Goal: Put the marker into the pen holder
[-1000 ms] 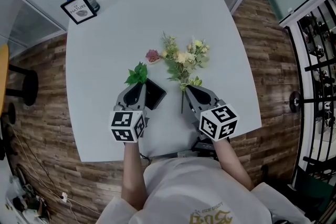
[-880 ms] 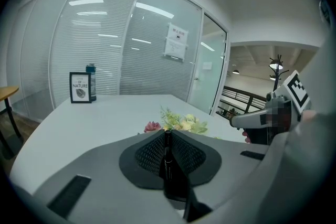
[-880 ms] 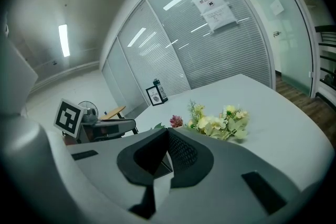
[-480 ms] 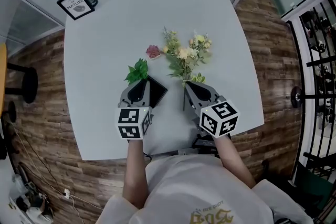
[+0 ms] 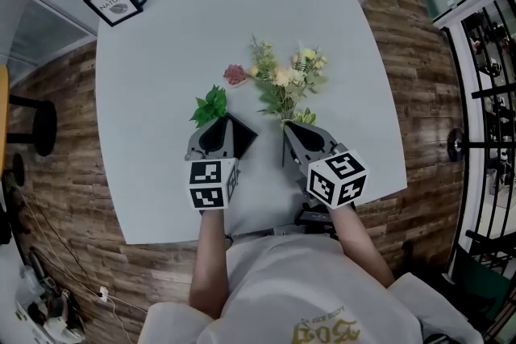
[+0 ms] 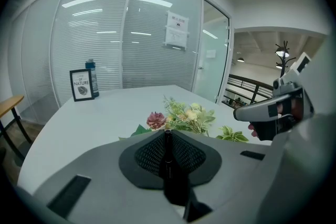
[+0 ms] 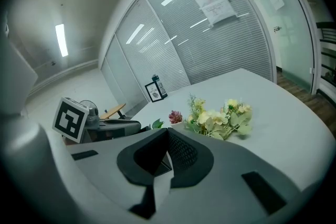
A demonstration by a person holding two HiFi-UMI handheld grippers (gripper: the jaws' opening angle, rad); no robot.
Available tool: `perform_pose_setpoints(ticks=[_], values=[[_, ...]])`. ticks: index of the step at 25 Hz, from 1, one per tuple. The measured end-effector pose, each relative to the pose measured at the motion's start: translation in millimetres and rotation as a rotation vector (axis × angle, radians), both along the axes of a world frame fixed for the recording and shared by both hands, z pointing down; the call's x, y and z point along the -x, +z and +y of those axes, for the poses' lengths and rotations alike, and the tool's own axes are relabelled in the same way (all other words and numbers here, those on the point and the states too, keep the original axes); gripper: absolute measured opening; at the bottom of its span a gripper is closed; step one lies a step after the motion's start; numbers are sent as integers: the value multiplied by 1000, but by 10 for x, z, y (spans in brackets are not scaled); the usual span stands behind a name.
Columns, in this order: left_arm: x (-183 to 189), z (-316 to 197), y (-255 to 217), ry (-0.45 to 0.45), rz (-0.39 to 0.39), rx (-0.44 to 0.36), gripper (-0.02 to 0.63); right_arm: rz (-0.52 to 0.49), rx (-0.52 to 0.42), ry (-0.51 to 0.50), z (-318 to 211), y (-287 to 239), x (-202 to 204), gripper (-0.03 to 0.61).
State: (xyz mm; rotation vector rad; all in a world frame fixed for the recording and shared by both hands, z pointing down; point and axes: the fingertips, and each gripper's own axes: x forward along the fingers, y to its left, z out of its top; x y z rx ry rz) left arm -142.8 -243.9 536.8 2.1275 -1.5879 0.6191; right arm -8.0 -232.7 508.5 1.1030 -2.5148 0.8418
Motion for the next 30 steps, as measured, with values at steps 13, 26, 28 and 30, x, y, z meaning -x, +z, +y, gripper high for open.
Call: perform_pose_setpoints(ticks=[13,26,28,30], values=[[-52,-27,-8,1,-43,13,44,3,9,1,-4,39,-21,17],[-101,-21,43,22,-129,22,46,-2,16,7,26,66,-42,17],[-103,-19,40,22,-128,21,52,-4,14,8,32,58,-40,17],[-116,-19,38,26,-125,20,67,-5,13,9,35,47,-40,17]])
